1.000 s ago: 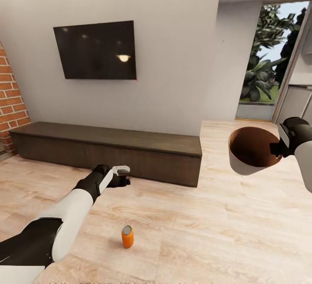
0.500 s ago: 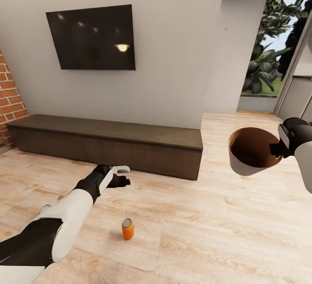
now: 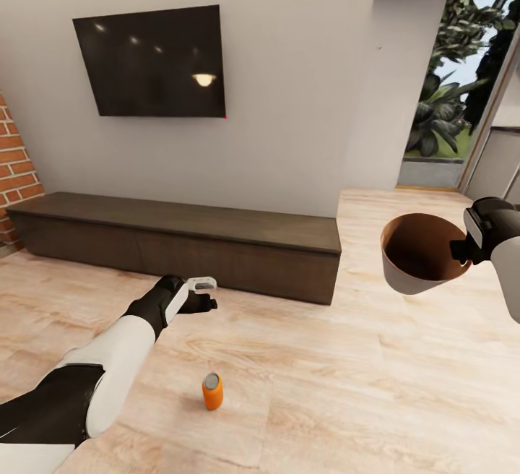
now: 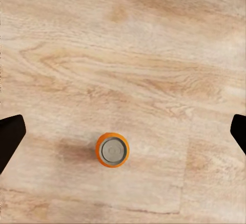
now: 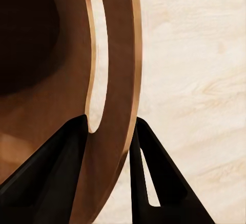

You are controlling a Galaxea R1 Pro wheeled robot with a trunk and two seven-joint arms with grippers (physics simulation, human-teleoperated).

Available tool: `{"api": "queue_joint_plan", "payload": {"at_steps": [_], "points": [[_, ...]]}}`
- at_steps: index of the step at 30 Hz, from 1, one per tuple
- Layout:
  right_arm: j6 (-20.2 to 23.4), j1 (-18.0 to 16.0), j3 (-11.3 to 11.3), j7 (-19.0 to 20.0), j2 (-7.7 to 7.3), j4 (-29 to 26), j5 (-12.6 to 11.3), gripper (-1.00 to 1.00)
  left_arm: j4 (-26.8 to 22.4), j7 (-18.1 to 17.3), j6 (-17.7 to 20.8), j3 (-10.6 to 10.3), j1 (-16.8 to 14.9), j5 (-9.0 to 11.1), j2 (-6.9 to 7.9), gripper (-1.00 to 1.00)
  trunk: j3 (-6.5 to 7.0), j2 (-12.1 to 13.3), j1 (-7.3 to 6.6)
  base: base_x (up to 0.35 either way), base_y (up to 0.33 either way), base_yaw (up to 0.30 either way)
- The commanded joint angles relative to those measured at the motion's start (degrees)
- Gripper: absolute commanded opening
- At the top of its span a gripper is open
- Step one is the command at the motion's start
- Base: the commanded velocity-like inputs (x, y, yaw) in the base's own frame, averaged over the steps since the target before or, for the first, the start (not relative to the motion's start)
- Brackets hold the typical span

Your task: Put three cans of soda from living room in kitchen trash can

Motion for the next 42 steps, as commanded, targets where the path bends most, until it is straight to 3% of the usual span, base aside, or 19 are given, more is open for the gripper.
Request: {"api": "queue_joint_plan", "payload": {"at_steps": [1,10,21,30,42], "points": [[0.0,-0.04,-0.14,0.12,0.01,-0.06,-0.33,-1.0,0.02,0.01,0.0,0.0,0.0,-0.02,0.0,1.0,0.01,-0.01,-0.01,0.283,0.065,0.0],[0.0,-0.02,-0.21,0.12,0.05,-0.06,-0.33,-1.0,-0.03,0.06,-0.08,0.0,0.0,0.03,0.0,1.0,0.01,-0.01,-0.01,0.28,0.082,0.0],[0.0,0.06,-0.31,0.11,-0.04,-0.06,-0.33,-1.0,-0.05,0.53,-0.18,-0.01,0.0,0.06,-0.09,1.0,0.01,-0.01,-0.01,0.043,0.013,0.0],[0.0,0.07,-0.36,0.1,-0.05,-0.1,-0.33,-1.0,-0.05,4.14,-0.15,0.0,0.0,0.21,-0.16,1.0,-1.98,-0.13,0.23,0.004,0.001,0.0],[0.0,0.15,-0.33,0.11,-0.05,-0.14,-0.26,-1.0,-0.02,5.11,-0.13,0.0,0.0,0.24,-0.24,1.0,-4.64,-0.29,0.53,0.0,0.0,0.0]]}}
